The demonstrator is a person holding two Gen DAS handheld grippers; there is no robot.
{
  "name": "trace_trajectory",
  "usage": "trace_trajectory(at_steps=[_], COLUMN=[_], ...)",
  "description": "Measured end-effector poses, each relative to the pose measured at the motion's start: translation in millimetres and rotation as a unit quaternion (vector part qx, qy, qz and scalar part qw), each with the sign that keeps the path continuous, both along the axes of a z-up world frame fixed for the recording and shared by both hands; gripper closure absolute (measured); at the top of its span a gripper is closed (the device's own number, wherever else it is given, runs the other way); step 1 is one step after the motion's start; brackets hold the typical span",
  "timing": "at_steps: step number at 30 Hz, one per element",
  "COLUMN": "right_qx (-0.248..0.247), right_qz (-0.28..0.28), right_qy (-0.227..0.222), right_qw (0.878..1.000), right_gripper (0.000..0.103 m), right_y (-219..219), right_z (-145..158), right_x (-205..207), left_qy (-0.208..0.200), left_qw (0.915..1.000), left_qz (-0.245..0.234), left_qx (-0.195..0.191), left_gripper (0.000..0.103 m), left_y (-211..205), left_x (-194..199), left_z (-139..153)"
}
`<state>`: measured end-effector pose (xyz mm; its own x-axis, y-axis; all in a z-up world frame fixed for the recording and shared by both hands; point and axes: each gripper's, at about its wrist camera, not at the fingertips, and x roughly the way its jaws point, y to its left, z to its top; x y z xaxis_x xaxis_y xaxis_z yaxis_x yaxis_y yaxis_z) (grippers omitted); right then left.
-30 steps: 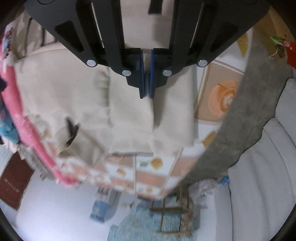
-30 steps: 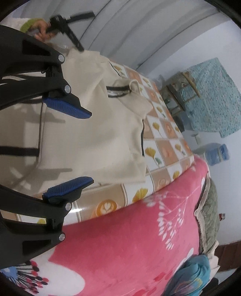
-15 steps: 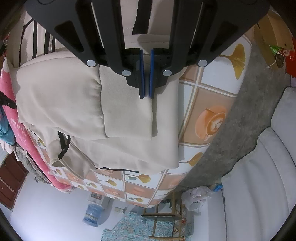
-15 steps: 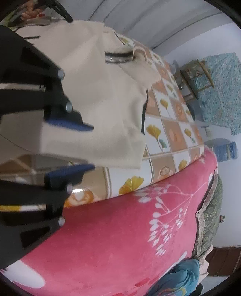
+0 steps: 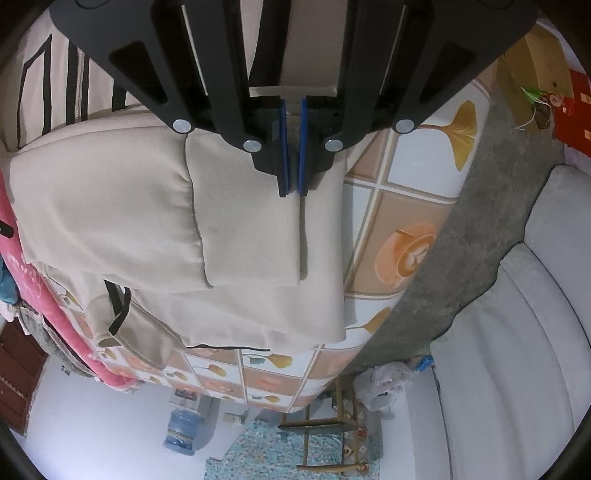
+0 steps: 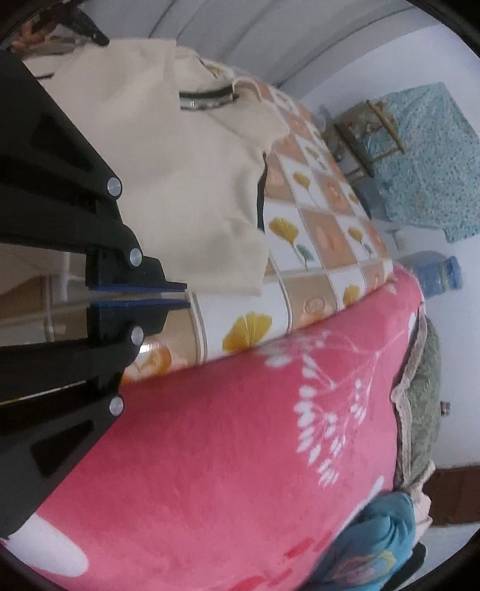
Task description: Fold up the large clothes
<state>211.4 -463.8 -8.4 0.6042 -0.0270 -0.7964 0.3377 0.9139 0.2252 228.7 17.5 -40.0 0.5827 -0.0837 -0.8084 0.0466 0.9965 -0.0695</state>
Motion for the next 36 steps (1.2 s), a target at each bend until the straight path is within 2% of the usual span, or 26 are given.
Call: trace_trajectory(at_steps=[1,3,6,7,8,9,13,18,24,26,27,31,34,36], right_qx=[0.008,0.014,0.008,0.007,0.004,0.002,-0.019,-0.016,-0.025,-0.059,-0.07,-0.077,-0.085,-0.077], right_qz=[0.007,0.01,0.018,0.022,0.026,0.026,0.016,0.002,-0.017,-0.02,-0.013,0.042,0.098,0.134], right_qy=[0.0,0.003,0.028,0.028,0.023,0.023,-0.021,0.003,-0.003,-0.012,-0.018,-0.036,-0.032,-0.03], right_qw=[1.0,1.0,0.999,0.999,0.999,0.999,0.999,1.0,1.0,0.998,0.997,0.995,0.991,0.988], right_gripper=[0.079,0.061,0.06,0.071,0.088,0.097,0.098,0.098,0.096,0.092,0.09,0.068,0.059,0.059], right_y=[0.8,2.3,3.8,4.5,5.7,6.1,10.4,2.4,2.8,9.2,14.1,41.7,74.5,94.5], right_z=[-0.4,-2.5,-13.4,-15.9,-15.8,-15.3,1.2,-18.6,-7.2,8.0,15.8,36.1,37.2,31.9], right_x=[2.7,8.3,23.2,26.6,29.0,30.3,19.7,25.7,20.3,12.1,7.3,-11.4,-25.8,-36.5], left_qy=[0.001,0.0,-0.003,-0.004,-0.005,-0.006,-0.008,-0.014,-0.015,-0.021,-0.026,-0.055,-0.064,-0.058], left_qw=[1.0,1.0,1.0,1.0,1.0,1.0,1.0,0.9998,0.9998,0.9997,0.9996,0.9982,0.9966,0.9958], left_qz=[0.001,0.002,0.003,0.003,0.003,0.002,0.0,-0.002,-0.006,-0.006,-0.005,-0.025,-0.051,-0.069], left_qx=[-0.003,-0.003,-0.002,-0.001,0.0,0.001,0.005,0.014,0.009,0.007,0.006,-0.005,-0.012,-0.012], left_gripper=[0.098,0.098,0.098,0.098,0.098,0.098,0.098,0.098,0.094,0.09,0.086,0.071,0.06,0.055], left_y=[0.4,0.4,0.9,0.6,0.0,0.0,-0.4,-2.4,1.2,3.3,3.2,-1.0,-13.6,-24.7], left_x=[0.2,0.5,0.4,0.2,-0.5,-1.0,-2.8,-3.6,-6.0,-9.0,-10.7,-19.6,-25.2,-26.2], left_z=[-0.6,-0.8,-1.8,-2.0,-1.9,-2.0,-2.1,-2.2,1.2,7.2,10.0,26.3,32.9,31.5])
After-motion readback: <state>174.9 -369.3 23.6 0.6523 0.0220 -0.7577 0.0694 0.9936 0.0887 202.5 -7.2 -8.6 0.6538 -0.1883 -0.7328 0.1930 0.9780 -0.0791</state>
